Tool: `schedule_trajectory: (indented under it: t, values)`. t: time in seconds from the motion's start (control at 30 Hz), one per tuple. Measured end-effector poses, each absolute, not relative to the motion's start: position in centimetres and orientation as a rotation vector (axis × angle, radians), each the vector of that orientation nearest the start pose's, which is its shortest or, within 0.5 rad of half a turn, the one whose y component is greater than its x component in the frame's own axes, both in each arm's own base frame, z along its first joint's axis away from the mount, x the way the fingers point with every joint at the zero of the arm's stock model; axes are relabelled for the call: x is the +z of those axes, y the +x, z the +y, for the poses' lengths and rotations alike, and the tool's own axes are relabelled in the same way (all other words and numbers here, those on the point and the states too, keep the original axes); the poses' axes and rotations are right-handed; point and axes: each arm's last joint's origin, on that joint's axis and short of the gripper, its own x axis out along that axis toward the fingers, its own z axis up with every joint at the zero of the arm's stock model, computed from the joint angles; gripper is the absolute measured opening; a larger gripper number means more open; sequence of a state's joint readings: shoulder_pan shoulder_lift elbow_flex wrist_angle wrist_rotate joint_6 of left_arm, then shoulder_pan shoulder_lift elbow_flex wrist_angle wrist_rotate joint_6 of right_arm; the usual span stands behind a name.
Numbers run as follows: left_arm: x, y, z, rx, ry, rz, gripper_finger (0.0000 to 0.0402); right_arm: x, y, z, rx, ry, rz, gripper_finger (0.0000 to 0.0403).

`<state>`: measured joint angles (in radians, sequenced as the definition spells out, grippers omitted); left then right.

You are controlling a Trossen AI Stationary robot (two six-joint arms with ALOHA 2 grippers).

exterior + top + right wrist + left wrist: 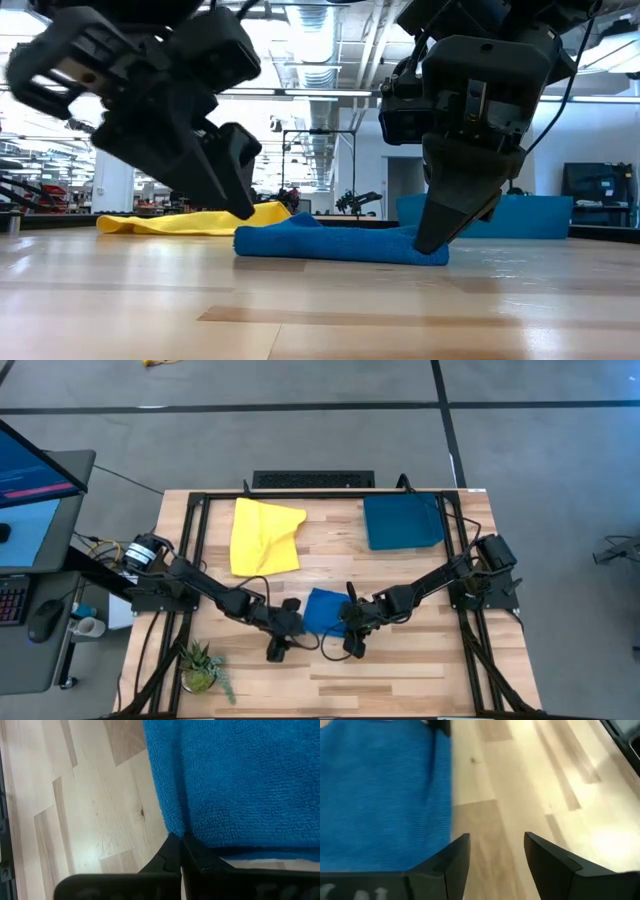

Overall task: Roll microfiber towels into tight, uniform cylinder then place into a basket
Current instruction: Roll the blue microfiber cloth

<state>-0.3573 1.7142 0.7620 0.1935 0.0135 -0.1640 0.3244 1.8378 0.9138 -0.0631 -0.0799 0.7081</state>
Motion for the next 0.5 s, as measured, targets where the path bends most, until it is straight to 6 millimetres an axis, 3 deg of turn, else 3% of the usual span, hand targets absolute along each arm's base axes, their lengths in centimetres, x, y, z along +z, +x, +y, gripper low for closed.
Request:
schedule_trajectory:
  t: [0.33,0.5]
  values:
    - [11.6,30.3,-11.7,-0.3,0.024,0.786,0.0177,11.8,32.0,11.0,0.005,0.521,1.064,0.0011]
    - [11.6,30.4,-11.5,-0.255,0.05,0.771,0.0177,11.8,32.0,10.9,0.005,0.521,1.063,0.0011]
